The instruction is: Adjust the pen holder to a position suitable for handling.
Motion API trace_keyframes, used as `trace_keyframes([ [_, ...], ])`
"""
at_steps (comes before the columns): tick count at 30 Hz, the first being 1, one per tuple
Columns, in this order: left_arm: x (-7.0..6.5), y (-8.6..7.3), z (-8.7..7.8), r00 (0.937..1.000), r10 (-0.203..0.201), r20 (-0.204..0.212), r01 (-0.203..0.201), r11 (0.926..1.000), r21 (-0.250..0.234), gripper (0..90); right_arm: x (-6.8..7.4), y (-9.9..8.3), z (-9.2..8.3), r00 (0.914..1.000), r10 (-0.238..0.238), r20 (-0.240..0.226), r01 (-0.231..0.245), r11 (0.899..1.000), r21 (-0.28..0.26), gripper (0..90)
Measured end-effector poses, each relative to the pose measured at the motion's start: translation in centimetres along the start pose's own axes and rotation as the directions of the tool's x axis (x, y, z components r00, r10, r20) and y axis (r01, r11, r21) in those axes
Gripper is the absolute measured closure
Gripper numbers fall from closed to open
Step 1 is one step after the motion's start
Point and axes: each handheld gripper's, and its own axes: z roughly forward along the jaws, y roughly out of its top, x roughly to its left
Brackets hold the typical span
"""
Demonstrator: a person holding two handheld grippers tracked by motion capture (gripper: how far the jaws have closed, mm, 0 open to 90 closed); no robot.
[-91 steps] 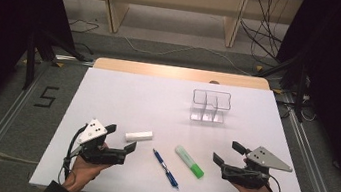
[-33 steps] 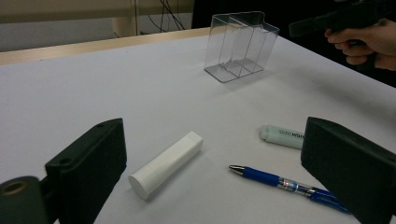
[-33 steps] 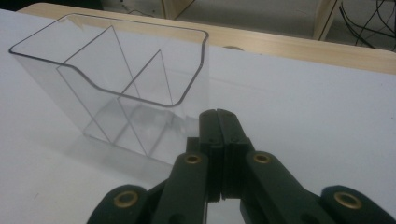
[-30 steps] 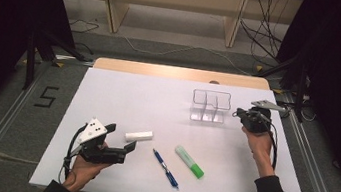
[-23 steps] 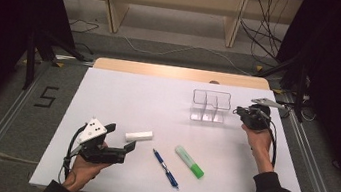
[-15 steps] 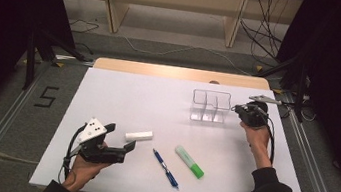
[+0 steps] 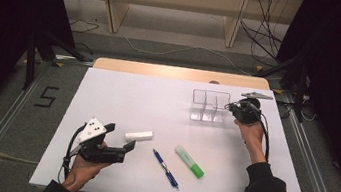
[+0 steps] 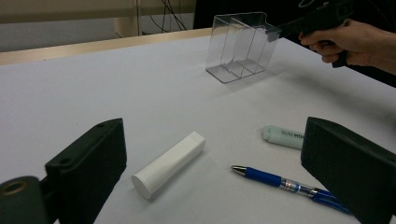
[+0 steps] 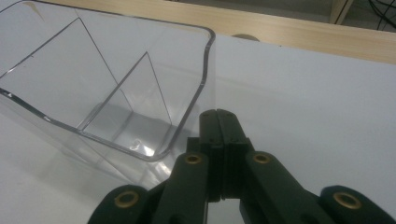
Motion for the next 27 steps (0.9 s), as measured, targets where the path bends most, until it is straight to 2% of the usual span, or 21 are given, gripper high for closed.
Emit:
trace_keyframes([
  [7,0.0,0.0,0.1,1.0,0.001,0.0,-0.001,1.0,0.0,6.3,1.0,0.2,0.5,0.9999,-0.008,-0.009,0.008,1.0,0.003,90.0],
  [20,0.0,0.0,0.0,1.0,-0.002,-0.002,0.002,1.0,-0.007,6.3,4.8,1.6,2.4,0.9971,-0.048,-0.058,0.048,0.999,0.0,90.0],
  [27,0.1,0.0,-0.1,1.0,-0.003,-0.003,0.003,1.0,-0.007,6.3,6.0,2.0,2.9,0.9961,-0.059,-0.066,0.06,0.998,0.006,90.0],
])
